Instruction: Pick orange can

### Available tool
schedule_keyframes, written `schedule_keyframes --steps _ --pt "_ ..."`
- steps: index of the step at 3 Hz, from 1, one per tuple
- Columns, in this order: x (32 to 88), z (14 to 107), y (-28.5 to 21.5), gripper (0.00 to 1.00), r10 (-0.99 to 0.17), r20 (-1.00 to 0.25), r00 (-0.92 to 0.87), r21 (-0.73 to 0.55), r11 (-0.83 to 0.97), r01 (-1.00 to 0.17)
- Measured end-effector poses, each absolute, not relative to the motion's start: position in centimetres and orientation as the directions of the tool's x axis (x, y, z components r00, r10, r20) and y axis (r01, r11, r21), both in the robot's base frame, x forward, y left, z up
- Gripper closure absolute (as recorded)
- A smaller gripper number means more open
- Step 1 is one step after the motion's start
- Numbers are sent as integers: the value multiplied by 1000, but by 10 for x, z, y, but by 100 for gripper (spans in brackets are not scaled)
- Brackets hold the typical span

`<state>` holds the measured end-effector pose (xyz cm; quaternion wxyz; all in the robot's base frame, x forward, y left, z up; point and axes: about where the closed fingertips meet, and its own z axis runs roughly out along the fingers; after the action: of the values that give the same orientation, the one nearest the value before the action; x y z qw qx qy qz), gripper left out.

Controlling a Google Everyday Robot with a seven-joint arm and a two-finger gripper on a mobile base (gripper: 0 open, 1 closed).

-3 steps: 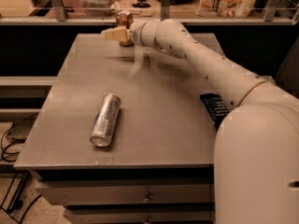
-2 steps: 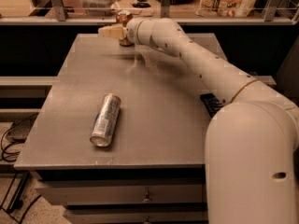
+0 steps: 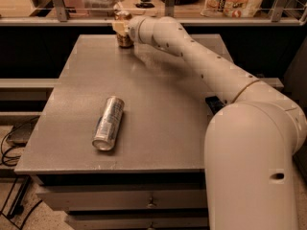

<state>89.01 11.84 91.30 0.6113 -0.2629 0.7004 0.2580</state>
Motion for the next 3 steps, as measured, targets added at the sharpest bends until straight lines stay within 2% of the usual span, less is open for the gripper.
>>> schedule_keyframes --steps 1,2,3 --pt "882 941 114 88 -60 -996 -64 1 724 -690" --pt "867 992 103 100 -79 -996 31 -78 704 -706" --pt "849 1053 87 100 -119 -979 163 -200 670 -715"
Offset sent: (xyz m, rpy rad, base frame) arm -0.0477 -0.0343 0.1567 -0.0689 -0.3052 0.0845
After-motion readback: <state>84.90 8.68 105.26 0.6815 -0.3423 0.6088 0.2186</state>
